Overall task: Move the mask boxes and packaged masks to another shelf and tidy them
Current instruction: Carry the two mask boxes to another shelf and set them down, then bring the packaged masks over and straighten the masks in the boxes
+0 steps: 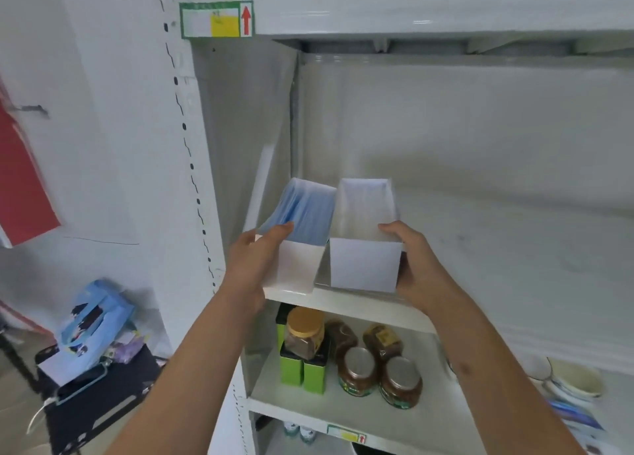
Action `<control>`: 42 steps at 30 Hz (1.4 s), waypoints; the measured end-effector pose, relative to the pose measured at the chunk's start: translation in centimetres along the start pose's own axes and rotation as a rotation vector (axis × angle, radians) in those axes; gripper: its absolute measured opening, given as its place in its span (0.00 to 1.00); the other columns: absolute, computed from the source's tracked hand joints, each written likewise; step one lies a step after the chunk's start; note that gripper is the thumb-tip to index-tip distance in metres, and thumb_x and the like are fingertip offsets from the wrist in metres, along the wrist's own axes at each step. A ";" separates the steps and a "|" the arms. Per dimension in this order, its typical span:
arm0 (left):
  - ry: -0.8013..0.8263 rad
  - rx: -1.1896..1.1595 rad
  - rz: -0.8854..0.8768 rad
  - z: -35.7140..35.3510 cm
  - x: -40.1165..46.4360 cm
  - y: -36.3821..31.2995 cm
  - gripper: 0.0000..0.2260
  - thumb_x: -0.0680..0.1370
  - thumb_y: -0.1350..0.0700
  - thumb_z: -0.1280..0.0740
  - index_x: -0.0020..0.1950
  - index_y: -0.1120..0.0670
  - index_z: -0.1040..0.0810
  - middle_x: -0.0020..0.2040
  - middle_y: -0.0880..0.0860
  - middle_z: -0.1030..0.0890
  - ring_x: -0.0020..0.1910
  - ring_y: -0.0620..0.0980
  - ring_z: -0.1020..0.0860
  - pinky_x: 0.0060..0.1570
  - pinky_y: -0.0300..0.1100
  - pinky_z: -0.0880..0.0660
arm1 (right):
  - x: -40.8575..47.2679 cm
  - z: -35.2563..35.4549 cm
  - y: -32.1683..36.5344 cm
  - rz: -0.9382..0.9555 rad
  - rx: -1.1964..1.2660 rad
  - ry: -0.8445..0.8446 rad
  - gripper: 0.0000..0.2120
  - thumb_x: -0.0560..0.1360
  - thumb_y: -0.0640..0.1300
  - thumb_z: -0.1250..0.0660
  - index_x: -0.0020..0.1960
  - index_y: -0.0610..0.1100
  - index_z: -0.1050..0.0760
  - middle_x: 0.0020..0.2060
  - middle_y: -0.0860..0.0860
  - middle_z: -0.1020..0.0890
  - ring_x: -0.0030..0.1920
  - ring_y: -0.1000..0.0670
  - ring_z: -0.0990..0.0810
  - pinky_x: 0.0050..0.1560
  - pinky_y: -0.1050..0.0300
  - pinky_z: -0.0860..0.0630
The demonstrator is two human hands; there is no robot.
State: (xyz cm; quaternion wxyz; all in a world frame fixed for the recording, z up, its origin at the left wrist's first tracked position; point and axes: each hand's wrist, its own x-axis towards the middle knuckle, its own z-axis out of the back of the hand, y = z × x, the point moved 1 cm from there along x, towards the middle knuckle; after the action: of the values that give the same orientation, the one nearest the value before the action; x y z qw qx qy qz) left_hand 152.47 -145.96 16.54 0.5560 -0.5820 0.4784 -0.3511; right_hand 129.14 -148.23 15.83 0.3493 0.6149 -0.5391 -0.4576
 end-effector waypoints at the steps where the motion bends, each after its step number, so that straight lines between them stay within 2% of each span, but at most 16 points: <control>1: -0.002 0.020 -0.004 -0.2 1.4 -0.2 0.38 0.64 0.37 0.23 0.70 0.51 0.28 0.61 0.54 0.22 0.57 0.56 0.22 0.50 0.51 0.22 | 1.1 -0.4 -0.1 0.005 -0.004 -0.018 0.25 0.70 0.52 0.28 0.64 0.44 0.23 0.49 0.39 0.17 0.49 0.39 0.18 0.53 0.42 0.20; 4: 0.027 0.065 -0.028 -0.5 5.1 -0.4 0.41 0.63 0.35 0.25 0.71 0.51 0.28 0.63 0.54 0.22 0.56 0.53 0.22 0.52 0.50 0.23 | 3.4 -1.4 -0.5 -0.014 0.010 -0.089 0.20 0.72 0.52 0.29 0.60 0.44 0.22 0.44 0.41 0.17 0.45 0.40 0.18 0.51 0.44 0.21; 6: 0.048 0.116 -0.083 -0.7 7.2 0.0 0.32 0.72 0.38 0.28 0.71 0.51 0.29 0.61 0.53 0.23 0.52 0.50 0.23 0.44 0.45 0.26 | 4.8 -1.8 -0.9 -0.015 -0.007 -0.137 0.23 0.70 0.53 0.29 0.62 0.43 0.21 0.46 0.40 0.17 0.45 0.40 0.17 0.47 0.46 0.19; 8: 0.078 0.192 -0.128 -0.7 9.1 0.3 0.25 0.77 0.41 0.32 0.70 0.50 0.30 0.55 0.51 0.23 0.48 0.47 0.25 0.40 0.44 0.29 | 5.7 -2.3 -1.0 -0.015 -0.052 -0.202 0.24 0.68 0.54 0.28 0.61 0.43 0.20 0.48 0.38 0.16 0.47 0.38 0.16 0.46 0.44 0.18; 11: 0.108 0.258 -0.135 -0.1 11.2 0.3 0.21 0.80 0.41 0.35 0.69 0.49 0.30 0.51 0.49 0.24 0.46 0.46 0.25 0.42 0.45 0.29 | 6.2 -3.6 -1.5 0.011 -0.111 -0.284 0.15 0.73 0.50 0.29 0.55 0.41 0.19 0.42 0.40 0.16 0.42 0.40 0.16 0.48 0.43 0.18; 14: 0.109 0.319 -0.187 1.1 12.0 -0.1 0.20 0.80 0.40 0.37 0.69 0.47 0.29 0.55 0.51 0.22 0.48 0.48 0.24 0.49 0.48 0.26 | 6.1 -4.9 -2.1 0.022 -0.058 -0.342 0.13 0.75 0.48 0.30 0.53 0.40 0.19 0.41 0.41 0.15 0.41 0.40 0.16 0.51 0.40 0.18; 17: 0.048 0.387 -0.470 1.8 11.3 -0.8 0.19 0.82 0.45 0.37 0.71 0.47 0.30 0.68 0.50 0.25 0.63 0.50 0.25 0.62 0.46 0.31 | 5.3 -5.3 -1.9 0.091 -0.069 -0.379 0.14 0.76 0.53 0.30 0.52 0.42 0.17 0.45 0.44 0.13 0.45 0.43 0.15 0.52 0.47 0.18; 19: 0.047 0.397 -0.763 1.3 10.0 -2.0 0.17 0.82 0.50 0.35 0.71 0.50 0.30 0.69 0.51 0.27 0.66 0.49 0.28 0.64 0.42 0.34 | 4.1 -4.6 -1.3 0.196 -0.186 -0.471 0.10 0.77 0.56 0.32 0.51 0.50 0.19 0.54 0.48 0.15 0.54 0.46 0.16 0.61 0.49 0.21; 21: 0.171 0.386 -0.982 -0.4 8.5 -3.2 0.15 0.81 0.56 0.35 0.67 0.54 0.27 0.66 0.55 0.26 0.64 0.50 0.27 0.63 0.42 0.33 | 1.8 -3.1 -0.3 0.304 -0.321 -0.583 0.11 0.76 0.56 0.31 0.55 0.52 0.20 0.59 0.52 0.18 0.61 0.50 0.20 0.67 0.48 0.25; 23: 0.343 0.393 -1.105 -3.2 6.8 -3.8 0.12 0.80 0.57 0.36 0.63 0.56 0.24 0.62 0.55 0.24 0.62 0.53 0.26 0.63 0.45 0.31 | -1.5 -1.0 0.9 0.388 -0.449 -0.689 0.14 0.76 0.53 0.30 0.60 0.50 0.19 0.58 0.55 0.17 0.59 0.54 0.20 0.64 0.53 0.25; 26: 0.638 0.385 -1.150 -8.7 2.8 -3.1 0.10 0.80 0.55 0.36 0.60 0.53 0.21 0.59 0.50 0.21 0.61 0.53 0.24 0.64 0.51 0.29 | -8.2 3.2 2.4 0.459 -0.625 -0.885 0.15 0.75 0.49 0.29 0.61 0.50 0.19 0.57 0.55 0.17 0.58 0.54 0.19 0.57 0.60 0.24; 28: 0.813 0.385 -1.146 -12.8 -0.7 -1.7 0.09 0.80 0.54 0.35 0.59 0.51 0.21 0.59 0.47 0.22 0.61 0.52 0.24 0.63 0.50 0.29 | -13.8 6.5 2.8 0.448 -0.743 -1.030 0.16 0.76 0.48 0.29 0.63 0.49 0.20 0.60 0.54 0.18 0.59 0.53 0.21 0.53 0.63 0.27; 31: 1.044 0.353 -1.158 -18.7 -7.5 0.8 0.11 0.78 0.49 0.36 0.59 0.48 0.21 0.58 0.44 0.22 0.61 0.51 0.24 0.62 0.47 0.30 | -23.2 11.4 2.3 0.330 -0.915 -1.248 0.18 0.76 0.48 0.30 0.65 0.47 0.21 0.63 0.51 0.20 0.59 0.52 0.22 0.55 0.59 0.29; 35: 1.381 0.354 -1.108 -25.0 -19.3 4.9 0.10 0.80 0.47 0.35 0.60 0.46 0.22 0.59 0.43 0.24 0.61 0.51 0.26 0.63 0.52 0.29 | -36.7 15.9 -0.3 0.139 -0.971 -1.509 0.21 0.75 0.48 0.32 0.67 0.45 0.23 0.65 0.48 0.21 0.67 0.49 0.25 0.65 0.54 0.29; 39: 1.659 0.295 -1.112 -28.9 -32.8 8.6 0.12 0.80 0.47 0.34 0.63 0.45 0.23 0.62 0.45 0.23 0.65 0.50 0.26 0.65 0.51 0.29 | -49.7 17.9 -3.3 -0.040 -0.917 -1.709 0.19 0.77 0.47 0.33 0.68 0.45 0.24 0.64 0.50 0.23 0.62 0.52 0.25 0.54 0.65 0.35; 42: 1.821 0.253 -1.110 -29.7 -42.9 10.7 0.14 0.80 0.46 0.34 0.65 0.45 0.24 0.65 0.43 0.24 0.67 0.46 0.28 0.66 0.48 0.30 | -58.4 18.7 -5.8 -0.115 -0.908 -1.853 0.19 0.76 0.48 0.32 0.67 0.47 0.23 0.64 0.50 0.21 0.60 0.52 0.24 0.54 0.63 0.34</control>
State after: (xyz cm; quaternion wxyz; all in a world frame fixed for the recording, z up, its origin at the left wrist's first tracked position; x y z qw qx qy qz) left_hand 110.02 -113.72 15.35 -0.1909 -0.1757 0.3419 -0.9032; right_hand 113.56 -88.69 15.01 -0.0261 -0.1436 -0.3429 -0.9280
